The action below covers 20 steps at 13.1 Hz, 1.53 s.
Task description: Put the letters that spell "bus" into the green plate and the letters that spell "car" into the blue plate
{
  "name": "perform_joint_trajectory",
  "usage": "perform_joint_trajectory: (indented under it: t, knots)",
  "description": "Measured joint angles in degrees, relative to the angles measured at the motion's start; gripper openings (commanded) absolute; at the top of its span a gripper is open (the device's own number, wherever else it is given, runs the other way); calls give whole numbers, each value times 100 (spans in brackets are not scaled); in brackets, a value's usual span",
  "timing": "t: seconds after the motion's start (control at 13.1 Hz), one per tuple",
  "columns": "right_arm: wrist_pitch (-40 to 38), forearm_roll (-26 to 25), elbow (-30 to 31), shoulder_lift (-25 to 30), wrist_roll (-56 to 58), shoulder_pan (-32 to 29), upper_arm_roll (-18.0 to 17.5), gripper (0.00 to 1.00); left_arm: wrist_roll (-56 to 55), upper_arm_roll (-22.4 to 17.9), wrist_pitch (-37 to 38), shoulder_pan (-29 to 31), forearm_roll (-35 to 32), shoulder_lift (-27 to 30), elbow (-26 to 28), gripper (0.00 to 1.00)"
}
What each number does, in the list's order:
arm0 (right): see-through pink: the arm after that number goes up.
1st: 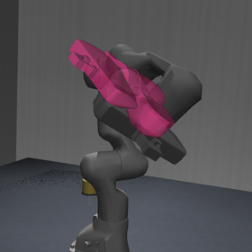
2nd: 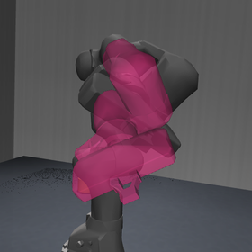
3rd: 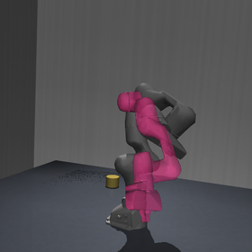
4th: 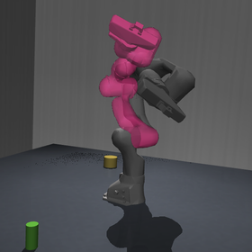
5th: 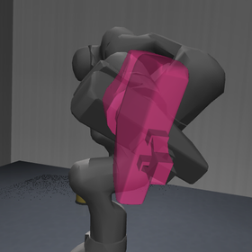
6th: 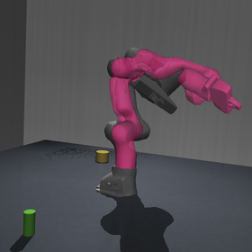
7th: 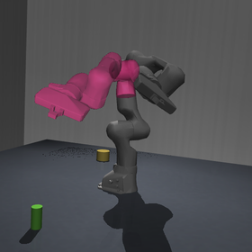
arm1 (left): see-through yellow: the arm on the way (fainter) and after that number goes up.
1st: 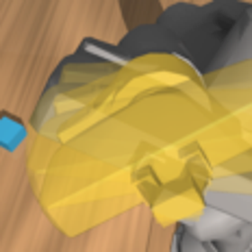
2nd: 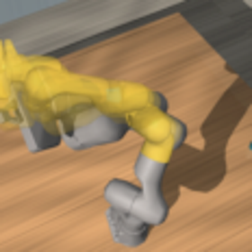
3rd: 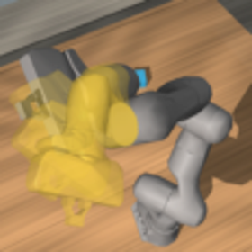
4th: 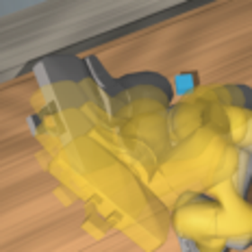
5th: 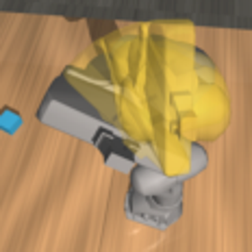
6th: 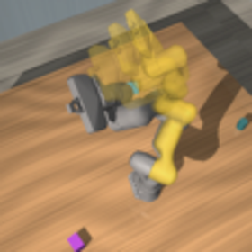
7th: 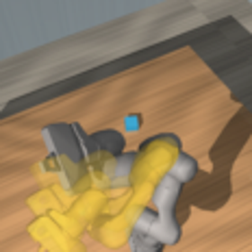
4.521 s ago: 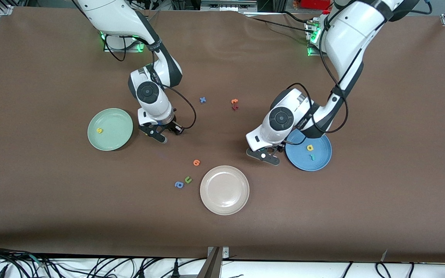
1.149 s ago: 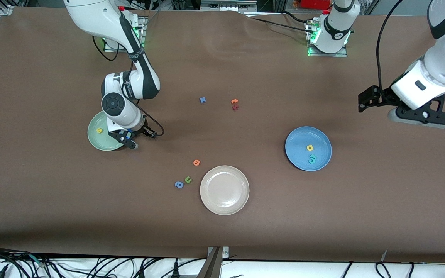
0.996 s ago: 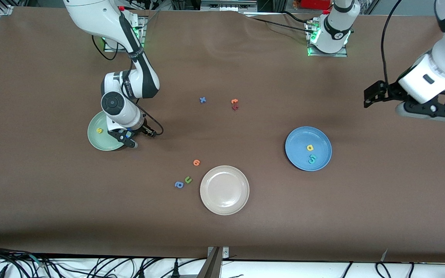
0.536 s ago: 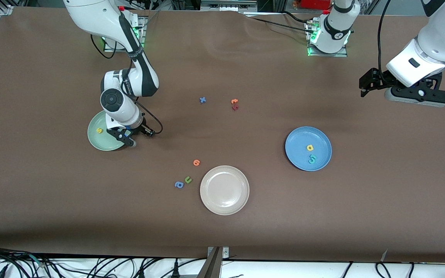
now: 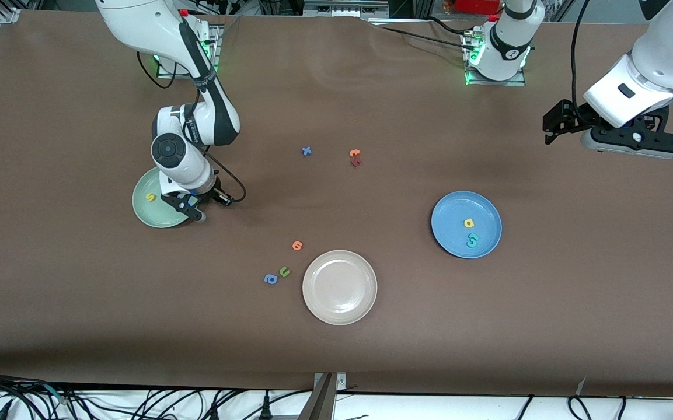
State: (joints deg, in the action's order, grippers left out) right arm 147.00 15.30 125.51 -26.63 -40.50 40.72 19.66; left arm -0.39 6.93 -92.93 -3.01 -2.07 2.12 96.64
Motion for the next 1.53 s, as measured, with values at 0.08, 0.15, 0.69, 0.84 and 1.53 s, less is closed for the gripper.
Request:
perform_joint_trajectory:
  t: [0.08,0.15,0.69,0.84,1.53]
  knots:
    - [-1,0,1,3,0,0,0,5,0,1,3,-4,0,0,-2,100]
    - [-1,0,1,4,0,0,0,5,1,1,6,-7,0,0,-2,100]
    - [-1329,-1,-606,198,-2,4,35,0,2,5,14,-15,0,0,-3,100]
    - [-2394,-12,-1162,346,40,7,266,0,2,5,15,-17,0,0,-10,100]
    - [-2475,-22,-748,141,2071,-75,1275,0,2,5,16,-16,0,-16,-93,100]
